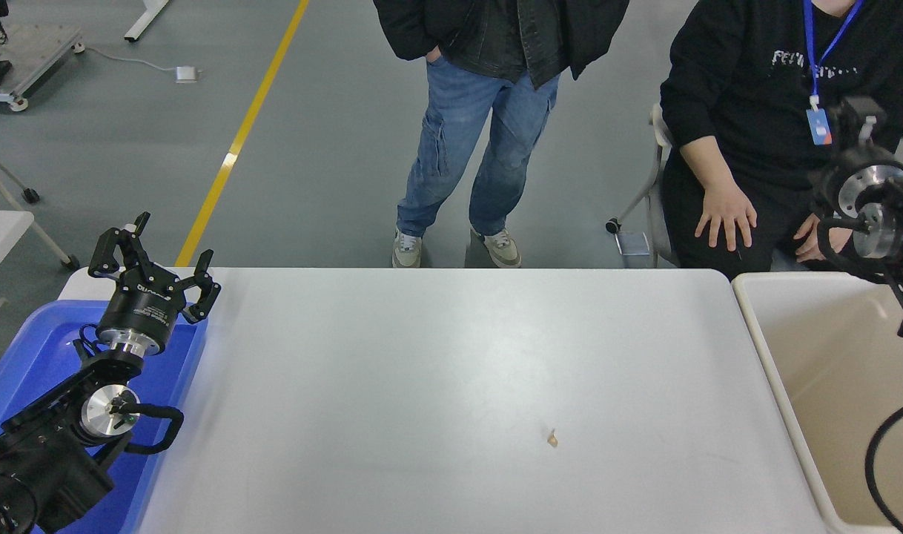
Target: Clean the table surface
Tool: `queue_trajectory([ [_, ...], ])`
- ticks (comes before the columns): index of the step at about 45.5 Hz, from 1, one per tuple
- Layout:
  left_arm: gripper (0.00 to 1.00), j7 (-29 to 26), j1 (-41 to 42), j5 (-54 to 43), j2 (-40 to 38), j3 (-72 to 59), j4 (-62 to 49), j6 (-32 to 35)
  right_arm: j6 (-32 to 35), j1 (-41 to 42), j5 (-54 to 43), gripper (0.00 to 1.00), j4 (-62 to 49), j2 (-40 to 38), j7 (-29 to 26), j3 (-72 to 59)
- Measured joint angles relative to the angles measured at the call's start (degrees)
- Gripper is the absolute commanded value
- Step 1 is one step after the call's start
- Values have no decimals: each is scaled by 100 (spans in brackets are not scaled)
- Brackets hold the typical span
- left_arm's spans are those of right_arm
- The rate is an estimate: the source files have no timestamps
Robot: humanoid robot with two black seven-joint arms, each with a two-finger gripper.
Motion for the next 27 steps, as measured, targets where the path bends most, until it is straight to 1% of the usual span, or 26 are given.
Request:
queue_trajectory([
  [8, 100, 0, 0, -1, 0, 0, -1, 0, 288, -29, -7, 99, 475, -84, 97, 617],
  [14, 100, 0, 0, 0, 0, 0, 0, 0, 578, -213, -13, 99, 703, -115, 320, 1097],
  [20, 100, 0, 0, -1, 0, -1, 0, 0, 782, -568, -23, 99, 847, -116, 765, 1427],
  [23, 100, 0, 0, -1, -1, -1, 0, 0, 855, -805, -27, 99, 900, -89, 1060, 1539],
  [26, 100, 0, 0, -1, -1, -1, 0, 0, 935, -1141, -32, 99, 944, -27, 1473, 1641],
  [27, 100, 0, 0, -1, -1, -1, 0, 0, 942, -1178, -32, 99, 947, -18, 1514, 1647],
])
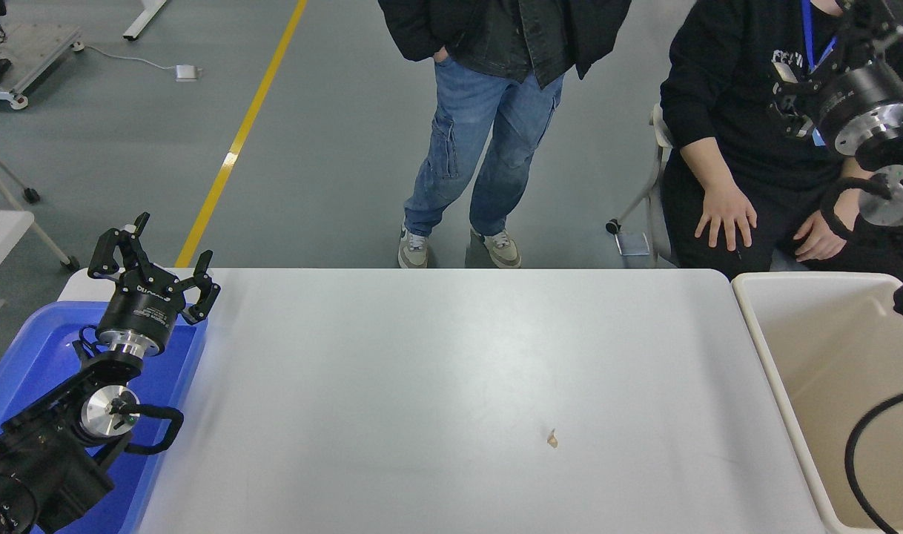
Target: Clean the table surface
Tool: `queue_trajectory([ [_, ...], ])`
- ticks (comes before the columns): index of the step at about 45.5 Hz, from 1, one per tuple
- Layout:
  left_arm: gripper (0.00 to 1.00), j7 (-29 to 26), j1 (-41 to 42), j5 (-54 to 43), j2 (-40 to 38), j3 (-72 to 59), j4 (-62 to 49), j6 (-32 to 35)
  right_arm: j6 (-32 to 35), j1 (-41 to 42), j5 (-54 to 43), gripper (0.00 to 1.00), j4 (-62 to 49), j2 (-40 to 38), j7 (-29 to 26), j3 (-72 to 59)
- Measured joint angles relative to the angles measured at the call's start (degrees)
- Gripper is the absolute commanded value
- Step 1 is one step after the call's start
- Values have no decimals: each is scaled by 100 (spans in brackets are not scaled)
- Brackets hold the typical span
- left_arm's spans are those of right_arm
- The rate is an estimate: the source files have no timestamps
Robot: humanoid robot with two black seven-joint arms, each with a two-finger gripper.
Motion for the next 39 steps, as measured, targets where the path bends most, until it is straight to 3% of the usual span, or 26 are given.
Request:
queue_trajectory([
  [13, 100, 0, 0, 0, 0, -2, 0, 0, 115, -1014, -20, 99, 57, 360, 813, 105],
  [39, 100, 0, 0, 1, -1, -2, 0, 0, 144, -1685, -37, 99, -298, 836, 1088, -187],
])
